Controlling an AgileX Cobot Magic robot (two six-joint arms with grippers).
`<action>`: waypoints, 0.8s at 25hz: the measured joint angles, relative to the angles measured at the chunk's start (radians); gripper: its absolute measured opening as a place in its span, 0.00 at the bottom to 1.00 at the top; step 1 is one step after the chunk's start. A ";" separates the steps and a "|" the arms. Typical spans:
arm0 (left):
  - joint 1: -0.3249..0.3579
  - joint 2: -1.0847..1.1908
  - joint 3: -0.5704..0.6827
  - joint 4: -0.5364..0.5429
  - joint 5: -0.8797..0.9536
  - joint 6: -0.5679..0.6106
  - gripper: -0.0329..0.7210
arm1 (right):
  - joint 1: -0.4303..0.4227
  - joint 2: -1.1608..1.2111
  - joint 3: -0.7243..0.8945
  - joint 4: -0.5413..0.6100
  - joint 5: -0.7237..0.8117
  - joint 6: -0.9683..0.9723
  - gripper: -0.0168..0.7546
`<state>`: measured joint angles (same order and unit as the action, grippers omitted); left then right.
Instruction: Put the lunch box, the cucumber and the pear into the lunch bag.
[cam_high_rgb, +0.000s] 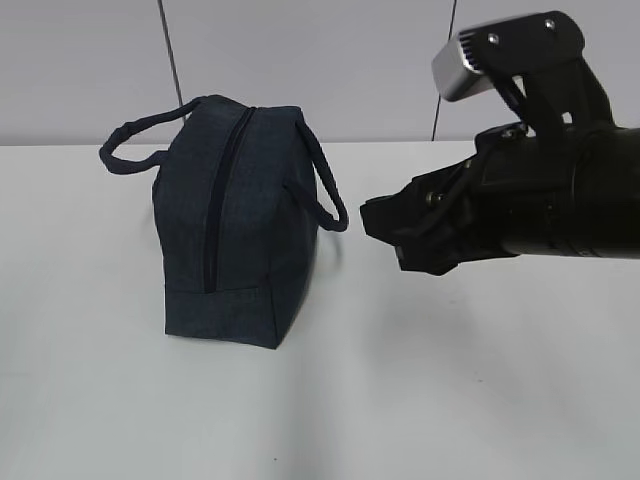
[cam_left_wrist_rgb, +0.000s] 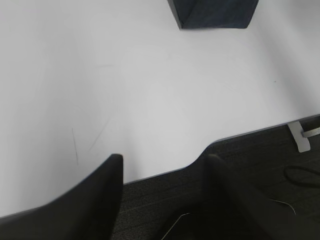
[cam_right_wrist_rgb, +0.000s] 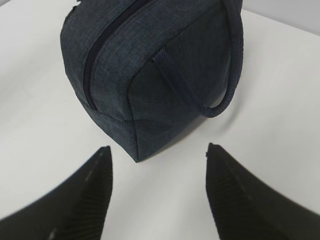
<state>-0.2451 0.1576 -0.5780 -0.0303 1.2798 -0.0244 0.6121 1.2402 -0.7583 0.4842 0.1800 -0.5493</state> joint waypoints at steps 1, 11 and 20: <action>0.000 0.000 0.000 0.000 0.000 0.000 0.53 | 0.000 0.000 -0.001 0.013 -0.004 -0.012 0.59; 0.000 0.000 0.000 0.000 0.000 0.000 0.52 | -0.013 -0.059 -0.002 0.030 -0.004 -0.033 0.59; 0.000 0.000 0.000 0.000 0.000 0.000 0.50 | -0.335 -0.280 0.037 -0.003 0.151 -0.035 0.59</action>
<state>-0.2451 0.1576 -0.5780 -0.0300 1.2798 -0.0244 0.2770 0.9604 -0.7213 0.4810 0.3313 -0.5841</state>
